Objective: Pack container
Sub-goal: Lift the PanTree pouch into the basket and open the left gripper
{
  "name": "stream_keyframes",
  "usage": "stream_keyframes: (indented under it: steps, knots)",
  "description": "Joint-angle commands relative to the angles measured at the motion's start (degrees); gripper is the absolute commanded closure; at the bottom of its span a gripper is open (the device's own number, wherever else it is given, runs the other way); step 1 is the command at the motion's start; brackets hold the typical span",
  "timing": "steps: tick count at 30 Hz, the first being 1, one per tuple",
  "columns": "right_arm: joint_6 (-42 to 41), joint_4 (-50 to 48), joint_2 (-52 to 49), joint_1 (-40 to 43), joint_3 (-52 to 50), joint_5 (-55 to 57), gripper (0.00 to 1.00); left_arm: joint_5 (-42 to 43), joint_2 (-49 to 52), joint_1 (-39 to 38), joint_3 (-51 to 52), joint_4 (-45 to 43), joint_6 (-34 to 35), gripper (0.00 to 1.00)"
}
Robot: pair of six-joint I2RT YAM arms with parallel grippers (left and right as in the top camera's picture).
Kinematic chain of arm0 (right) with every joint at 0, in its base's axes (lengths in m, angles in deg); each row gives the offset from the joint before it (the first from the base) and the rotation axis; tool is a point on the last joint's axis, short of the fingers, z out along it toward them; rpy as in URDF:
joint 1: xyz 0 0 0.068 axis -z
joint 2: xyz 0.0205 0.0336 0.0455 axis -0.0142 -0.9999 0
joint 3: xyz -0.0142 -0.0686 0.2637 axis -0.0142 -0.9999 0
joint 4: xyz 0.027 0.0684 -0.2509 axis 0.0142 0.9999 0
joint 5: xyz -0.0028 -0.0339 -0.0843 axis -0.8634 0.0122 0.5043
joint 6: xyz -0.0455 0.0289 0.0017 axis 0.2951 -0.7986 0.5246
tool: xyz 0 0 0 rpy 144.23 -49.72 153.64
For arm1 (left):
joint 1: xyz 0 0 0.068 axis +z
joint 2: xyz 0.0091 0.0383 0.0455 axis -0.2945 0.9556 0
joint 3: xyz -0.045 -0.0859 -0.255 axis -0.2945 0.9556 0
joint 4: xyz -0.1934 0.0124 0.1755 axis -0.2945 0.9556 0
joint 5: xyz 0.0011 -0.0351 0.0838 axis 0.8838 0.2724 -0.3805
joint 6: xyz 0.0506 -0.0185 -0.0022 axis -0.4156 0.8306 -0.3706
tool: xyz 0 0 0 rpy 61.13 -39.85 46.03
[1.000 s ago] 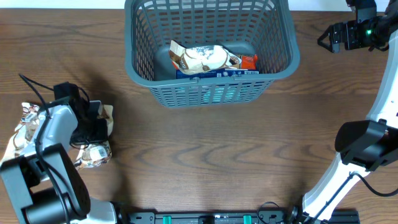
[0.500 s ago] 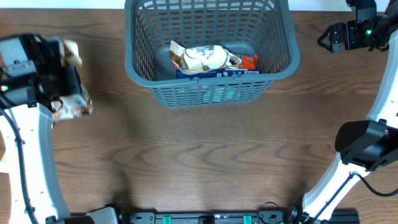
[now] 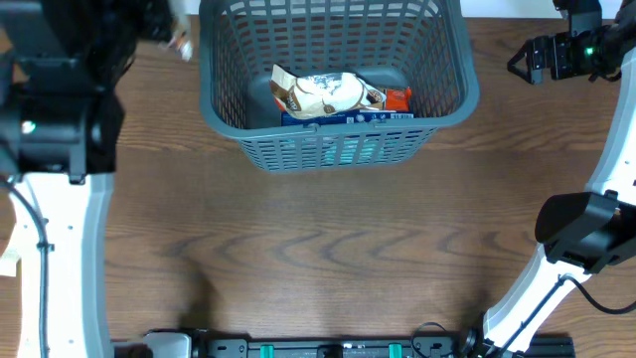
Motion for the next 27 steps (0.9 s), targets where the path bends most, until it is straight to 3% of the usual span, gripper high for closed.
stream_keyframes:
  steps: [1, 4, 11, 18, 23, 24, 25, 26, 27]
  knots:
    - [-0.59, -0.11, -0.02, -0.48, 0.02, -0.24, 0.01, 0.37, 5.77, -3.89, -2.43, -1.9, -2.47, 0.94]
    - [-0.59, -0.11, -0.02, -0.48, 0.02, -0.17, 0.01, 0.39, 9.97, -8.7, -3.39, -3.43, -7.76, 0.94]
    - [-0.61, -0.02, -0.02, -0.48, 0.02, -0.17, 0.01, 0.83, 18.18, -19.28, -3.5, 2.21, -30.73, 0.94]
    - [-0.61, 0.17, -0.02, -0.48, 0.02, -0.2, 0.01, 0.85, 24.17, -21.86, -3.28, 16.81, -41.68, 0.94]
    - [-0.61, 0.37, -0.02, -0.48, 0.02, -0.2, 0.01, 0.81, 28.57, -21.77, -3.13, 22.14, -42.88, 0.94]
    - [-0.61, 0.42, -0.02, -0.48, 0.02, -0.2, 0.01, 0.81, 29.05, -21.77, -3.13, 22.29, -42.86, 0.87]
    - [-0.59, 0.48, -0.02, -0.48, 0.02, -0.2, 0.01, 0.79, 29.44, -21.77, -3.13, 22.32, -42.84, 0.49]
    - [-0.59, 0.57, -0.02, -0.48, 0.02, -0.17, 0.01, 0.79, 29.62, -21.77, -3.13, 22.32, -42.84, 0.37]
    - [-0.59, 0.72, -0.02, -0.48, 0.02, -0.2, 0.01, 0.76, 29.66, -21.77, -3.13, 22.27, -42.86, 0.32]
